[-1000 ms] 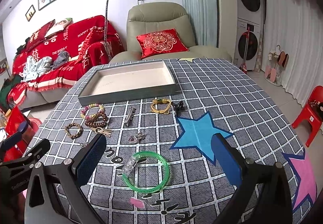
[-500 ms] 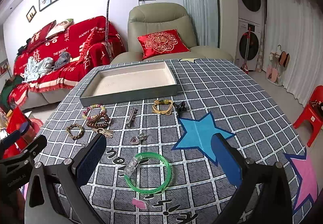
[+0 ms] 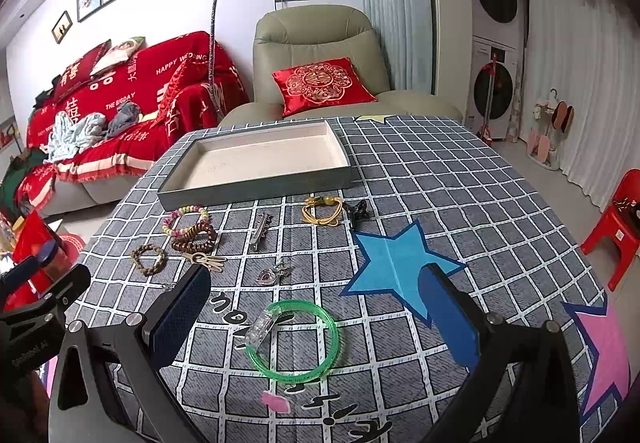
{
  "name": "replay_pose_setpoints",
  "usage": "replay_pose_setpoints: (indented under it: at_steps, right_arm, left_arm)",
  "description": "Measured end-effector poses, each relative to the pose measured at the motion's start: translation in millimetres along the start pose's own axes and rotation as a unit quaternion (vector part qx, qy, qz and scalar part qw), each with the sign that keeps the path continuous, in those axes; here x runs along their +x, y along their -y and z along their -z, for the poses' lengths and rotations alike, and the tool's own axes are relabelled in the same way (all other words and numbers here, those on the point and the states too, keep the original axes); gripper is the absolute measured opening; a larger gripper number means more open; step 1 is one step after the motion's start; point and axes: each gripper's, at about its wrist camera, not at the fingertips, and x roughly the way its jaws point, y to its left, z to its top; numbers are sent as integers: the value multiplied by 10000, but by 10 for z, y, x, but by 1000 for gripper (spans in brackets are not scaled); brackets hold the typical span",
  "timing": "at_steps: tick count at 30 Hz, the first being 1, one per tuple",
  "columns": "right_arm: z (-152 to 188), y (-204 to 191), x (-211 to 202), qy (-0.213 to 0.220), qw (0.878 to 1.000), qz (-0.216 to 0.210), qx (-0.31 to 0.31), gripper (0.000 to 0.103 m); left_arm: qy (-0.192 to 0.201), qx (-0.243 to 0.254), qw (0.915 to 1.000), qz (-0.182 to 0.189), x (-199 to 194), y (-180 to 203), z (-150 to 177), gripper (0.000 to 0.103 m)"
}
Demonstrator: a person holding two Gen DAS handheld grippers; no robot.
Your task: Organize jewelry
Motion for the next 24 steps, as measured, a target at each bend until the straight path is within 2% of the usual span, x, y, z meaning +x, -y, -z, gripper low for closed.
replay_pose_setpoints:
  at_steps: [24]
  right_arm:
    - [1, -5, 0, 9, 10000, 3, -6, 103]
  left_arm:
    - [-33, -24, 10000, 4, -3, -15, -7, 103]
